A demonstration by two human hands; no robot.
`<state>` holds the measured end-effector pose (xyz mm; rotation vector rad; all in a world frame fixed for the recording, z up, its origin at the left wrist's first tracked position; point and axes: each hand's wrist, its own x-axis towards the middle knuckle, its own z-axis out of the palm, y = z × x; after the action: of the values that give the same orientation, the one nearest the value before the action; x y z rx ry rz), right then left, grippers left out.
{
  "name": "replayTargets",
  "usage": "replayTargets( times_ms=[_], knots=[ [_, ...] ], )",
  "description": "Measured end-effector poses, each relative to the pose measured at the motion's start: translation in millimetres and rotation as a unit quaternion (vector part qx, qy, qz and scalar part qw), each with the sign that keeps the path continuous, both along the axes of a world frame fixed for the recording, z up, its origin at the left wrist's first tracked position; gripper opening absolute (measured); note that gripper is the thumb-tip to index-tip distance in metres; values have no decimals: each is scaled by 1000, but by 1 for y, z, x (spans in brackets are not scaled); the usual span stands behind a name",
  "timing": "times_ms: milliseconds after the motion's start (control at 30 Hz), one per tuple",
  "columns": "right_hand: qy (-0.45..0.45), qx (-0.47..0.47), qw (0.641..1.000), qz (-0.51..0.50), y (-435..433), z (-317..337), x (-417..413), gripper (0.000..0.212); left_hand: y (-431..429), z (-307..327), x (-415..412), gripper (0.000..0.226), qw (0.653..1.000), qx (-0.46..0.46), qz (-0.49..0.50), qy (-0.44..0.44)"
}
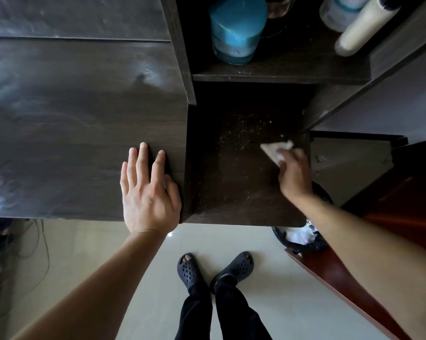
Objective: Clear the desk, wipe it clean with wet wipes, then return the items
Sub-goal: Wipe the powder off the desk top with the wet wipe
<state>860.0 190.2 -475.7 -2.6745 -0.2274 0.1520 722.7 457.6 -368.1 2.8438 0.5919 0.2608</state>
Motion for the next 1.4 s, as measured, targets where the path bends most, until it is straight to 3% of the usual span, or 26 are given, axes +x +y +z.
replayTargets(
  times_ms=[100,200,367,500,667,800,867,933,1067,1167,1233,1333,1400],
  knots=[
    [-5,-80,997,-16,24,-2,51,59,1,0,0,48,1000,3,-1,3],
    [-12,-57,997,48,31,-7,32,71,2,0,0,49,1000,5,0,5],
    [54,-19,981,186,7,-3,-20,64,2,2,0,50,1000,0,0,7],
    [62,-33,990,121,29,5,52,69,2,2,0,51,1000,-2,-1,9],
    [115,-67,991,26,61,4,136,59,2,1,1,51,1000,-1,-1,9],
    [65,14,980,188,42,1,62,57,2,3,1,51,1000,-4,-1,12],
    [66,3,956,287,20,2,12,54,2,4,2,52,1000,-6,0,13],
    [67,-3,945,319,3,1,12,54,2,4,2,52,1000,-6,0,14],
    [58,-4,987,147,28,-2,100,55,3,2,2,52,1000,-4,-1,17],
    [97,-37,994,26,63,-3,139,50,3,2,2,52,1000,-5,-1,18],
    [59,-31,994,90,78,-6,123,51,4,1,2,52,1000,-2,-3,18],
    [41,-16,960,278,67,-8,75,53,3,2,0,51,1000,-5,-2,16],
    [51,-17,947,316,50,-2,69,56,3,3,0,51,1000,-4,-3,18]
  ],
)
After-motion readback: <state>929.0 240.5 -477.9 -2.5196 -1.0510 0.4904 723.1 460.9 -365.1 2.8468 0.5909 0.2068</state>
